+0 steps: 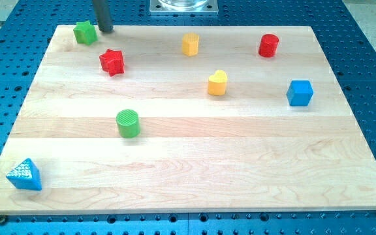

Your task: Make a diagonal line of triangle hexagon green circle and red star

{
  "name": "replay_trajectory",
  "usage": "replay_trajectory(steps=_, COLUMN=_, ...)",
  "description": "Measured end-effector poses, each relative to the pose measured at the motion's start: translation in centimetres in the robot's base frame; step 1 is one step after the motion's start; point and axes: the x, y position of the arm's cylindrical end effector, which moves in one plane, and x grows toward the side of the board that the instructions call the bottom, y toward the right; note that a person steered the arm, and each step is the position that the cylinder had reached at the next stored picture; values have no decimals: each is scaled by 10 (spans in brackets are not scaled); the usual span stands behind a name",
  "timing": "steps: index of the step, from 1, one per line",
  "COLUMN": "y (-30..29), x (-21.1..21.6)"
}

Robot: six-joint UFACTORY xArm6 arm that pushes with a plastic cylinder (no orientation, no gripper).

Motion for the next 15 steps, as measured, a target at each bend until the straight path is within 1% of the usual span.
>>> replay_trajectory(steps=1, y=45, x=1)
replay_trajectory(steps=2, y=128, x=1)
replay_trajectory(steps=3, y=188, x=31)
replay_trajectory(steps=4, y=214, x=50)
replay_trajectory(steps=5, y=202, x=101)
replay_trajectory(steps=6, y=122, x=56)
replay_trajectory(steps=7, y=44, x=96)
replay_trajectory(steps=8, y=-22, x=99)
replay_trajectory(steps=9, y=-15, x=130)
replay_trajectory(steps=10, y=34, x=138)
replay_trajectory(steps=11, y=140, x=131)
replay_trajectory(steps=12, y=120, x=128)
replay_trajectory(steps=13, y=121, x=98)
replay_trajectory(steps=14, y=145, x=128)
replay_trajectory(steps=15, y=191, x=145)
